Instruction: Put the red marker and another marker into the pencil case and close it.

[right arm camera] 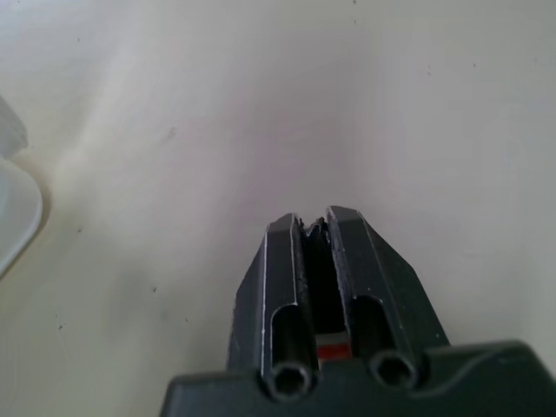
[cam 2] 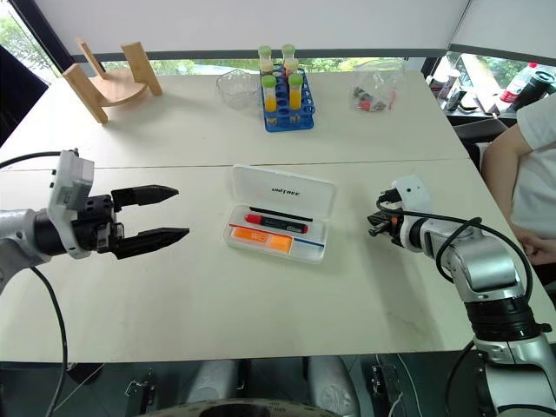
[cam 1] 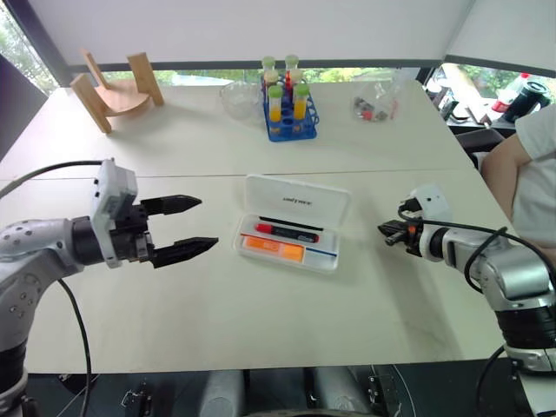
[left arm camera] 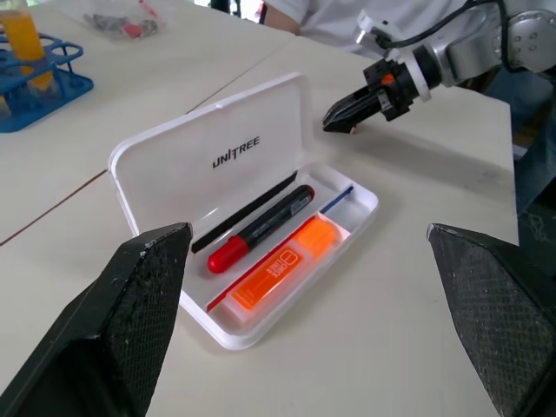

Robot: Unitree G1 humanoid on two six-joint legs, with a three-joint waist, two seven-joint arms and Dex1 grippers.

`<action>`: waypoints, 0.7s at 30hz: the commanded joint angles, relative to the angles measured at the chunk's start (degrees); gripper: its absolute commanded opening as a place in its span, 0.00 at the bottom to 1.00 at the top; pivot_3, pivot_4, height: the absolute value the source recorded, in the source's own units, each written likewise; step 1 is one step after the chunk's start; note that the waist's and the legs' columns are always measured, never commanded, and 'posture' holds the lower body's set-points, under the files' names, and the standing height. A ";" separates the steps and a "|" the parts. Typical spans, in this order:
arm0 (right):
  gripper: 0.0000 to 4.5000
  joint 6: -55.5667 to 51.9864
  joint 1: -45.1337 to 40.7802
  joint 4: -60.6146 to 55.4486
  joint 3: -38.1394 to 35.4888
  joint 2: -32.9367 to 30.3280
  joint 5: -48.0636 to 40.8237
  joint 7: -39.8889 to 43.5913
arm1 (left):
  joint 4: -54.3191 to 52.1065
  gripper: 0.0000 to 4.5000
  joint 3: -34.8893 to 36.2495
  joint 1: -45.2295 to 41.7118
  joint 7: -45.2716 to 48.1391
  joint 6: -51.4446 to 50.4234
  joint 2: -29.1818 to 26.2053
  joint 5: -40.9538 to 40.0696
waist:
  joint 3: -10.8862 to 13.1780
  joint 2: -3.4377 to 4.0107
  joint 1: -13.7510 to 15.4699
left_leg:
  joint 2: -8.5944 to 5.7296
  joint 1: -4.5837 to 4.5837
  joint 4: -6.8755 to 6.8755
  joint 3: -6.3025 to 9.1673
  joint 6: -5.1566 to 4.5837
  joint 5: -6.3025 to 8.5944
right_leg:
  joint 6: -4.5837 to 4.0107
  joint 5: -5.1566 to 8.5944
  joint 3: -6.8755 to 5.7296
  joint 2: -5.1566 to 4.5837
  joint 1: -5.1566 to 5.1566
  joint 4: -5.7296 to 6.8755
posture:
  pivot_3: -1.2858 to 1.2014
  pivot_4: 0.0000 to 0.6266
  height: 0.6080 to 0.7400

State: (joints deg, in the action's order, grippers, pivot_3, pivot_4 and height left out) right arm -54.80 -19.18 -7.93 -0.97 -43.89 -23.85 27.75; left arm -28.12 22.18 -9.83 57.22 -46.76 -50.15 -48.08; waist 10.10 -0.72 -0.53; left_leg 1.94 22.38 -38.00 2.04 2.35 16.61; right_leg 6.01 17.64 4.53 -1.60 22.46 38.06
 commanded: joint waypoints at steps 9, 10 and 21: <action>0.00 -4.80 -3.85 -19.68 -0.82 -2.24 -15.25 16.78 | 1.70 1.00 -2.53 -4.05 -0.16 3.21 -1.19 0.11 | 0.18 0.28 -0.81 | 0.04 0.05 0.07 -0.05 -0.01 0.00 | 0.00 -0.01 0.07 0.07 0.17 0.05 | 0.52 0.24 1.00; 0.00 -4.12 -4.74 -20.26 1.09 -1.85 -15.26 17.97 | 1.88 1.00 -2.98 -4.21 0.12 3.22 -1.46 0.20 | 0.18 0.28 -0.78 | 0.05 0.05 0.08 -0.04 -0.01 0.01 | 0.00 -0.01 0.06 0.08 0.17 0.03 | 0.52 0.24 1.00; 0.00 10.48 -10.35 -9.41 19.20 2.00 -1.66 25.30 | 0.60 1.00 -2.65 -3.70 -0.92 2.91 -2.58 0.00 | 0.29 0.13 -0.54 | 0.01 0.10 0.05 -0.08 0.00 0.00 | 0.00 -0.01 0.06 0.00 0.21 0.02 | 0.52 0.24 1.00</action>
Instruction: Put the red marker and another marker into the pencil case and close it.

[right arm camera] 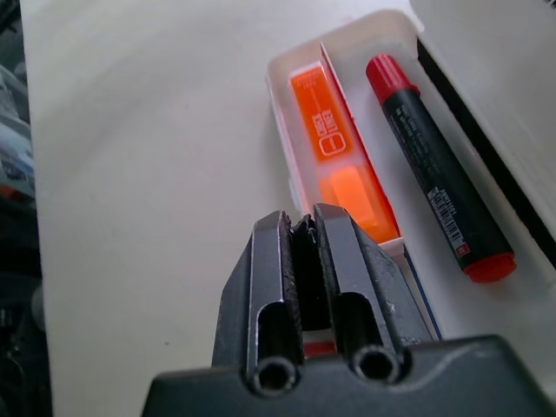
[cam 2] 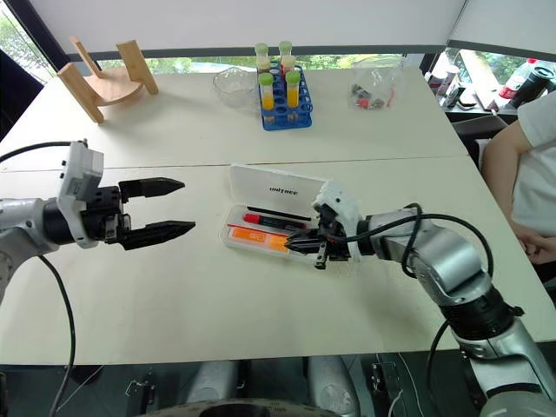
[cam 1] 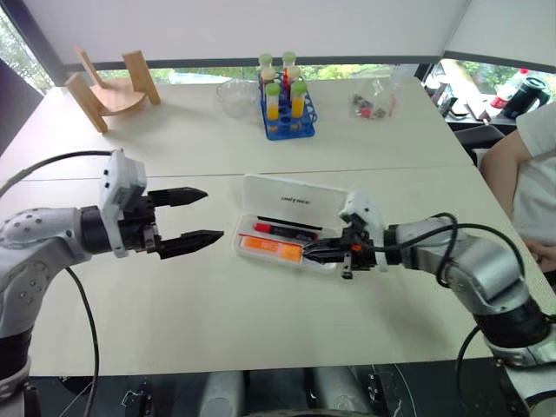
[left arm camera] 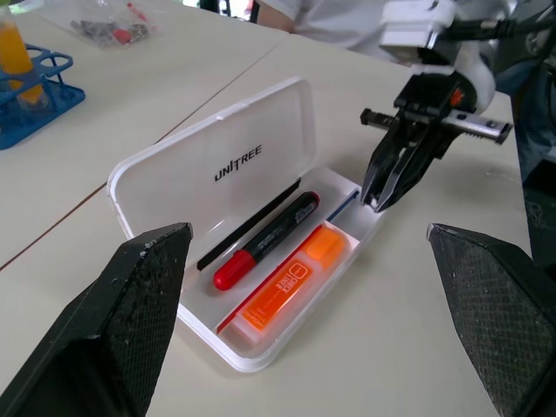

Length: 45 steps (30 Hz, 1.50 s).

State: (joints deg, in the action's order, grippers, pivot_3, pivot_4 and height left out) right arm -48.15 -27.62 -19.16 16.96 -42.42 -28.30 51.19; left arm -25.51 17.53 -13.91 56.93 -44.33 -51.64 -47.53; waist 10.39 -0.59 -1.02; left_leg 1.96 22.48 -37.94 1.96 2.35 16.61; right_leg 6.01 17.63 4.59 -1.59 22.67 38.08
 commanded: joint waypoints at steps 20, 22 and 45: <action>0.97 5.33 -5.02 3.25 -1.27 -0.42 6.21 8.63 | -0.88 1.00 2.17 3.86 -4.09 -0.15 -1.38 -0.58 | 0.04 0.01 -0.05 | 0.02 0.02 0.02 0.00 0.00 0.00 | -0.01 0.00 0.00 0.00 0.05 0.01 | 0.52 0.24 1.00; 0.97 4.35 -5.45 3.00 -2.98 -0.44 5.78 7.92 | -0.03 1.00 1.47 3.54 -3.64 0.56 -1.37 0.15 | 0.04 0.01 -0.05 | 0.01 0.02 0.02 -0.01 0.00 0.00 | -0.01 0.00 0.01 0.00 0.04 0.01 | 0.52 0.24 1.00; 1.00 -9.26 4.44 -13.04 -27.29 -8.39 -13.06 1.18 | 31.70 0.18 -9.48 -11.35 7.94 14.59 3.52 14.04 | 0.20 -0.06 0.37 | -0.01 0.06 0.00 -0.01 0.00 0.00 | 0.00 0.00 -0.03 0.00 0.04 0.00 | 0.52 0.24 1.00</action>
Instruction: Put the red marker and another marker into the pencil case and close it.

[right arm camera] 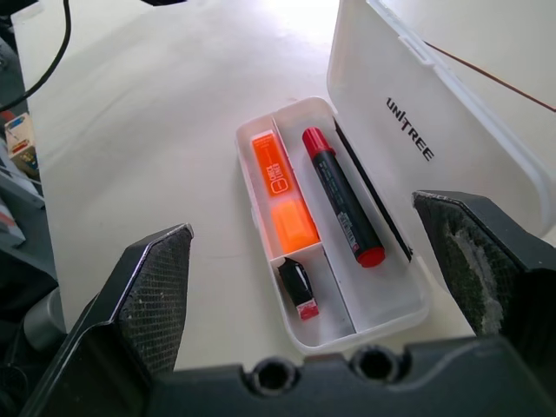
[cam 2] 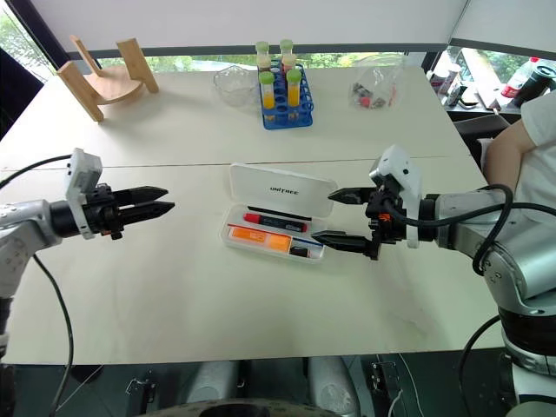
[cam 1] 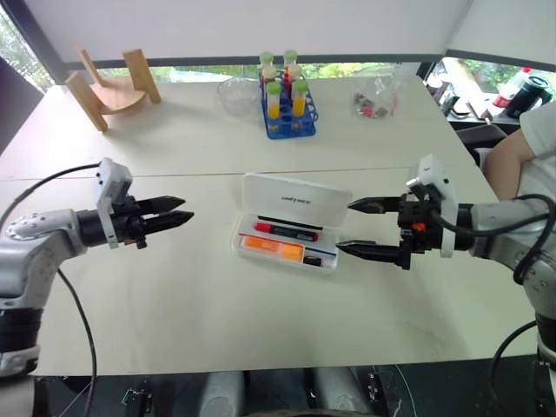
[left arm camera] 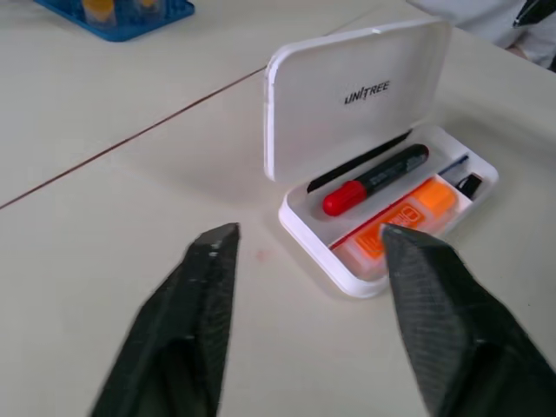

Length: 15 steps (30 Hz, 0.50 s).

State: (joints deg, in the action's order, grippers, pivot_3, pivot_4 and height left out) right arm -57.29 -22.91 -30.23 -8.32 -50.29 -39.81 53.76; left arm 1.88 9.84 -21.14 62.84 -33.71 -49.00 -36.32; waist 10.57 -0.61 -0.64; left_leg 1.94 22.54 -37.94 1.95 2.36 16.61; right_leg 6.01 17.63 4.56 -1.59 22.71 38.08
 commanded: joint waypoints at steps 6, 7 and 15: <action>1.00 0.24 0.24 -2.56 -2.60 -0.86 -2.22 -4.32 | 40.90 0.03 -9.88 -30.04 -0.25 25.73 13.46 18.14 | 0.09 -0.18 1.04 | -0.07 0.04 -0.16 0.11 0.00 -0.01 | 0.02 -0.02 -0.15 0.04 -0.07 0.02 | 0.52 0.24 1.00; 1.00 0.09 0.55 -2.97 -3.11 -1.00 -2.54 -4.78 | 46.99 0.03 -10.59 -33.54 -0.94 29.47 15.79 20.20 | 0.09 -0.19 1.09 | -0.07 0.08 -0.18 0.11 0.00 -0.01 | 0.03 -0.03 -0.14 0.04 -0.06 0.00 | 0.52 0.24 1.00; 1.00 -2.26 4.29 -6.43 -8.32 -3.14 -5.58 -8.26 | 64.95 0.03 -10.23 -44.25 9.92 36.27 26.52 23.66 | 0.08 -0.20 -0.30 | -0.12 0.99 -0.21 0.05 0.08 -0.06 | 0.08 -0.05 -0.06 -0.01 0.90 0.03 | 0.52 0.24 1.00</action>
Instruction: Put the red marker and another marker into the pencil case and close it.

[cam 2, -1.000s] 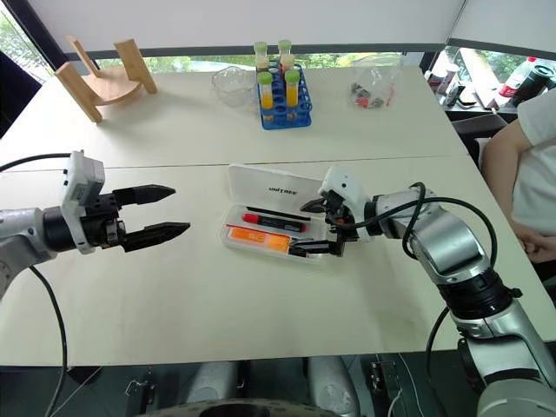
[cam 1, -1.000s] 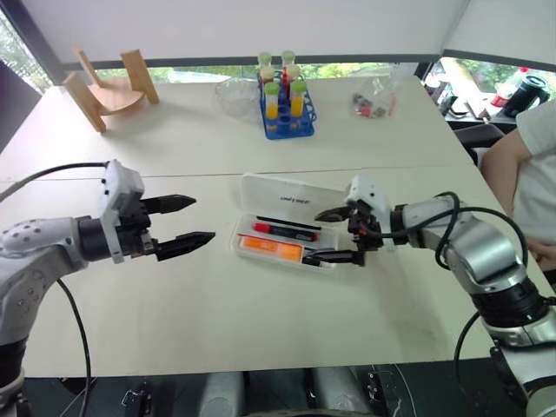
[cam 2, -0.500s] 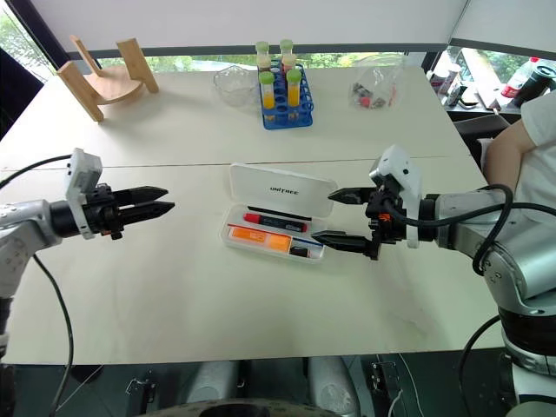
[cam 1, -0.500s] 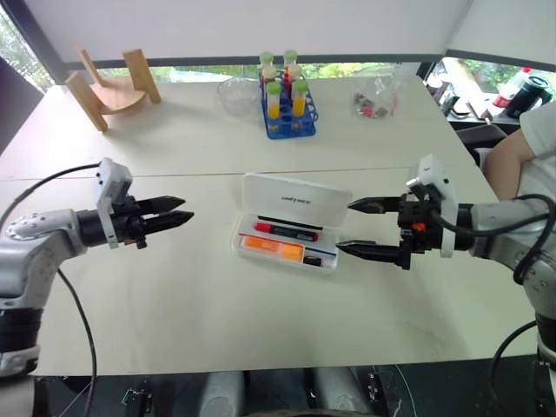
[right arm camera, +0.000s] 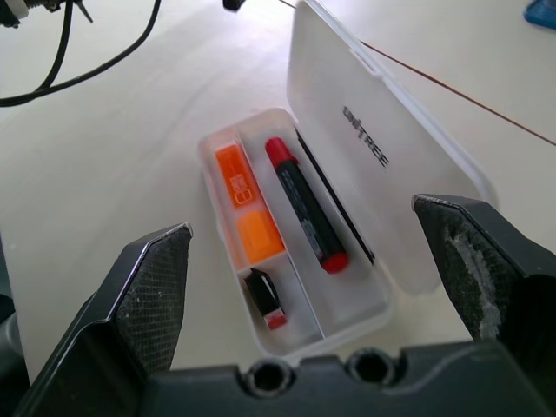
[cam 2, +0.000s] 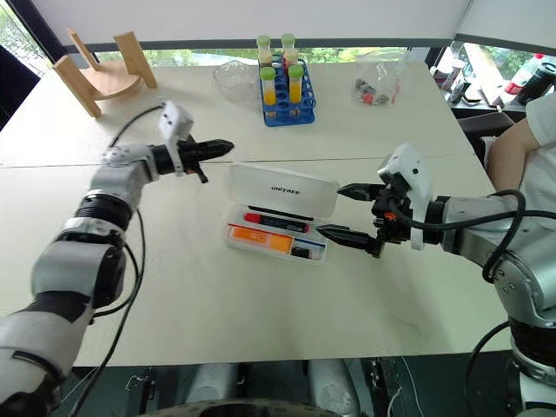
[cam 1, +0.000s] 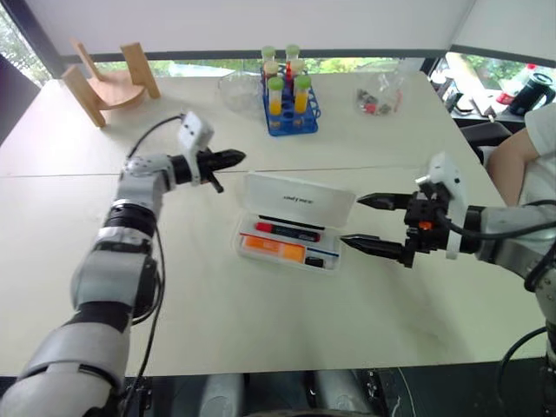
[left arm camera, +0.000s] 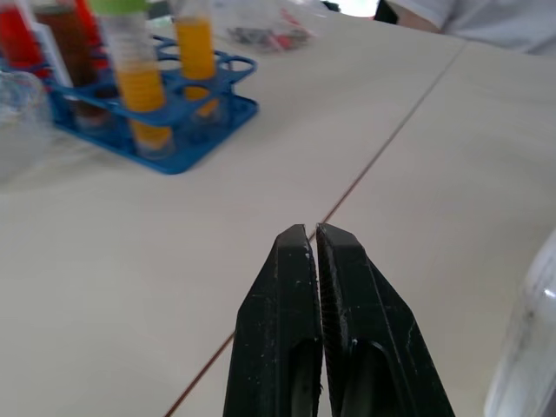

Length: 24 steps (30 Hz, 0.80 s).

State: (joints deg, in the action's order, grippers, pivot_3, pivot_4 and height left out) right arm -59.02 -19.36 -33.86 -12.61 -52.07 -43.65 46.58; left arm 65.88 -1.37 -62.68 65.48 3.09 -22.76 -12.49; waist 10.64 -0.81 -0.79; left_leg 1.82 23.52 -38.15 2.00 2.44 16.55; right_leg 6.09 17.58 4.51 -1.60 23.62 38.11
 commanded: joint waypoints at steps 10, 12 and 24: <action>1.00 -2.08 4.83 -4.48 -10.48 -4.34 -5.02 -3.15 | -20.34 0.03 -15.83 8.58 27.02 -12.39 -9.17 -5.12 | -0.01 0.05 -0.36 | 0.05 -0.22 0.02 0.05 -0.06 0.02 | -0.01 0.00 0.04 0.03 -0.17 0.17 | 0.52 0.24 1.00; 1.00 -1.89 5.02 -4.54 -10.74 -4.78 -5.35 -3.51 | -23.65 0.03 -17.72 11.90 27.02 -11.05 -9.80 -3.50 | -0.01 0.05 -0.12 | 0.07 -0.21 0.01 0.06 -0.06 0.01 | -0.01 0.00 0.03 0.02 -0.18 0.17 | 0.52 0.24 1.00; 1.00 -0.86 2.71 -3.26 -7.87 -5.81 -6.18 -4.55 | -24.39 0.03 -17.84 22.36 16.51 -3.68 -8.58 7.57 | -0.94 0.41 0.58 | 0.03 -2.03 0.10 0.03 -0.08 0.04 | -0.15 0.11 0.05 0.00 -2.07 -0.09 | 0.52 0.24 1.00</action>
State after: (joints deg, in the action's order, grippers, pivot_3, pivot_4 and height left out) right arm -60.85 -16.00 -36.65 -20.25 -56.99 -49.66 41.96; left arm 39.76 -16.91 -43.78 81.70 3.03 -29.56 -9.32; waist 9.70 -0.41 -0.21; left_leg 1.89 21.29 -37.98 2.04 2.36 16.59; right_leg 5.89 17.72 4.56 -1.58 21.35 37.96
